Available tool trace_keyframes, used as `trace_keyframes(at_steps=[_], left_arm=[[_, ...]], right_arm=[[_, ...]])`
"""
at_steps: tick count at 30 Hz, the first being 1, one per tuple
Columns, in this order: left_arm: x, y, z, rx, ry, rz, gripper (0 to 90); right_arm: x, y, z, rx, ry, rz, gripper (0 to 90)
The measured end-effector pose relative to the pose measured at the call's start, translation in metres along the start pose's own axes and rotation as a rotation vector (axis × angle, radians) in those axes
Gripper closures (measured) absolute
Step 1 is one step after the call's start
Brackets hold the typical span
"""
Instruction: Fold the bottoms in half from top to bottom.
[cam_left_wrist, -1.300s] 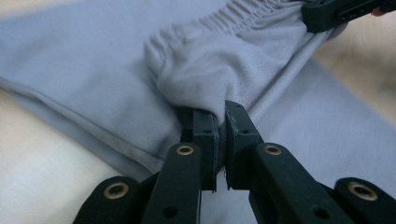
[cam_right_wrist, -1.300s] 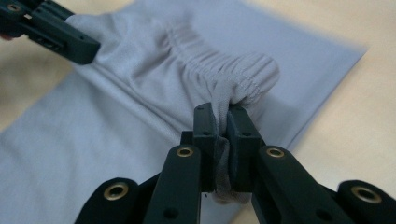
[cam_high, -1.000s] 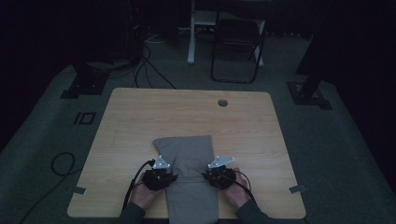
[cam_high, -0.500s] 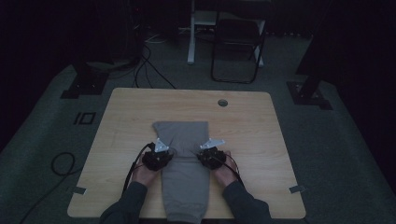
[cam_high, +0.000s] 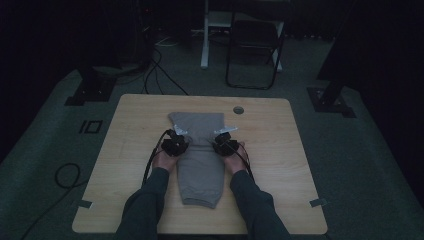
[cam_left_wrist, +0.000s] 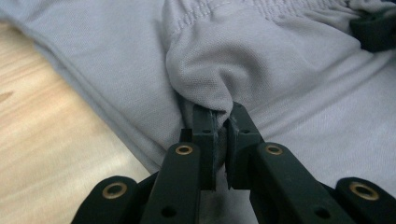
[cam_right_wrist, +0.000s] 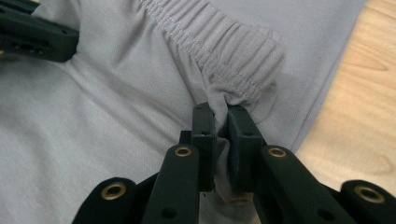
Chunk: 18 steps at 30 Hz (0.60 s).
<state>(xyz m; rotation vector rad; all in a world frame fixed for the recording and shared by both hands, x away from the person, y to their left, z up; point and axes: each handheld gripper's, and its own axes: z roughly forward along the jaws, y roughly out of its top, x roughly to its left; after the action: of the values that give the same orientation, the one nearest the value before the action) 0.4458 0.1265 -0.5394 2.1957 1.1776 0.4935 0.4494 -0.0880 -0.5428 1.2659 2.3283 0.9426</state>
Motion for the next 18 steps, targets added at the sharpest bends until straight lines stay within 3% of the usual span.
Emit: trace_keyframes(at_steps=[3, 6, 10, 15, 18], left_arm=[[0.003, 0.008, 0.001, 0.014, 0.007, -0.001, 84.6], [0.005, 0.019, -0.010, -0.023, 0.020, 0.020, 85.0], [0.008, 0.038, -0.035, -0.098, 0.019, 0.028, 85.3], [0.010, 0.055, -0.070, -0.200, -0.013, 0.015, 85.3], [0.008, 0.058, -0.094, -0.264, -0.042, 0.013, 85.3]], right_arm=[[-0.005, 0.008, 0.003, 0.020, -0.008, 0.021, 84.0], [-0.003, 0.014, -0.003, -0.003, -0.056, -0.024, 84.5], [-0.005, 0.028, -0.022, -0.086, -0.083, -0.047, 84.7], [-0.013, 0.047, -0.056, -0.192, -0.068, -0.011, 84.9], [-0.015, 0.053, -0.080, -0.263, -0.051, -0.016, 84.9]])
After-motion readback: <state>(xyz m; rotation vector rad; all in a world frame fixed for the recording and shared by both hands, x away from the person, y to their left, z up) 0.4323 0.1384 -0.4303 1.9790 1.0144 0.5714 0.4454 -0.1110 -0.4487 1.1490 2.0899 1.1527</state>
